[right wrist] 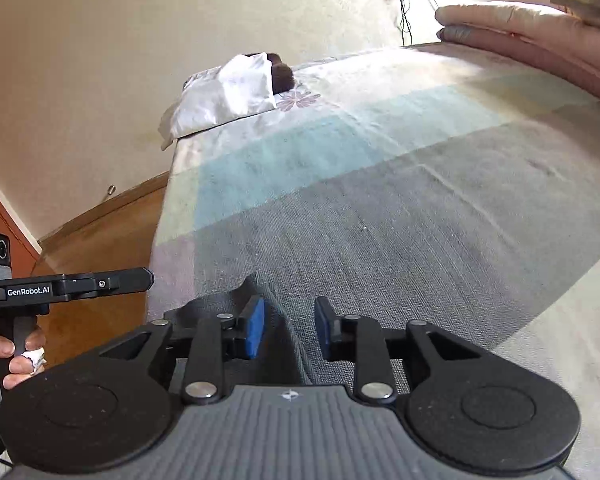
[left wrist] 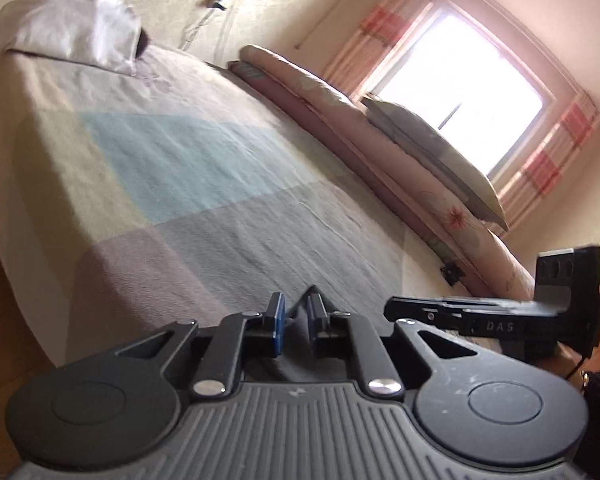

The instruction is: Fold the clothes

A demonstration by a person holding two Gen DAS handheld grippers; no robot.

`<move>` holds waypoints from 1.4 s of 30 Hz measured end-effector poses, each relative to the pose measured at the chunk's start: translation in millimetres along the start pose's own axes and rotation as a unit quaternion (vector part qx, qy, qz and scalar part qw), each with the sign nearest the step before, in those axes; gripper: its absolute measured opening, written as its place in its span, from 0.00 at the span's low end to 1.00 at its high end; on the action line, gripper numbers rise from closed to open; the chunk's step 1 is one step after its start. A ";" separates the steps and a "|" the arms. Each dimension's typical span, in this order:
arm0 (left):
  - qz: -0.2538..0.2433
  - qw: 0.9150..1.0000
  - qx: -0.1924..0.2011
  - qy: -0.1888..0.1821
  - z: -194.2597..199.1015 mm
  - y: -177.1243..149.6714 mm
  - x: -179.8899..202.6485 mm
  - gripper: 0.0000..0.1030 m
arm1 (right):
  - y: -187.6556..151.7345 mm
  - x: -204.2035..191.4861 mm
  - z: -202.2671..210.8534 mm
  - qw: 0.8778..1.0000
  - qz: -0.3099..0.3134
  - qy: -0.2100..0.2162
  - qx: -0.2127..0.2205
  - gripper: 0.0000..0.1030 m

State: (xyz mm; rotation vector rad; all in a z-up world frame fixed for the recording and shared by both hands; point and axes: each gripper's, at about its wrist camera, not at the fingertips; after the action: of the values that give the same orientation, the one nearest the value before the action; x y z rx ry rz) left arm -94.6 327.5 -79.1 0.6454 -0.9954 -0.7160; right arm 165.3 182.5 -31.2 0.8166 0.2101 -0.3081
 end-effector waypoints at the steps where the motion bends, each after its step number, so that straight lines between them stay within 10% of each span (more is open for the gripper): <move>1: -0.025 1.000 -0.015 -0.011 -7.9 -3.1 11.3 0.21 | -1.2 -3.1 8.0 1.000 0.005 -0.005 -0.002 0.37; 10: -0.244 0.963 -0.117 -0.001 -48.7 -47.3 78.6 0.36 | -70.9 -11.2 94.7 0.996 0.000 -0.081 -0.035 0.61; 18: -0.258 0.956 -0.140 0.018 -27.6 -48.8 81.6 0.37 | -116.7 28.5 98.0 0.989 -0.119 -0.085 -0.014 0.61; 28: -0.296 0.947 -0.120 0.026 -7.7 -32.0 95.8 0.48 | -115.8 -21.9 100.2 0.985 -0.035 -0.169 0.021 0.61; 30: -0.304 0.946 -0.110 0.014 -11.0 -28.7 103.6 0.49 | -131.4 -46.2 113.9 0.984 -0.008 -0.173 0.029 0.58; 34: -0.318 0.942 -0.106 -0.013 -18.0 -29.8 119.1 0.50 | -160.7 -88.5 116.1 0.984 0.062 -0.168 0.010 0.17; 42: -0.308 0.944 -0.111 -0.023 -11.1 -38.2 120.6 0.55 | -169.1 -107.2 85.8 0.977 0.138 -0.161 -0.020 0.16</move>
State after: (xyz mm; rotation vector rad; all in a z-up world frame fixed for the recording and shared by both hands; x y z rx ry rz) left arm -50.0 211.9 -51.2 0.7489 -0.7345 -1.3803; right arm 11.7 30.1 -56.8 0.7333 -0.1984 -0.1695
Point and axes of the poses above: each gripper's, at about its wrist camera, not at the fingertips, and z roughly against the way its jaws point, x to its right, y to its top, and after that the axes turned 5 degrees about -z, right-handed
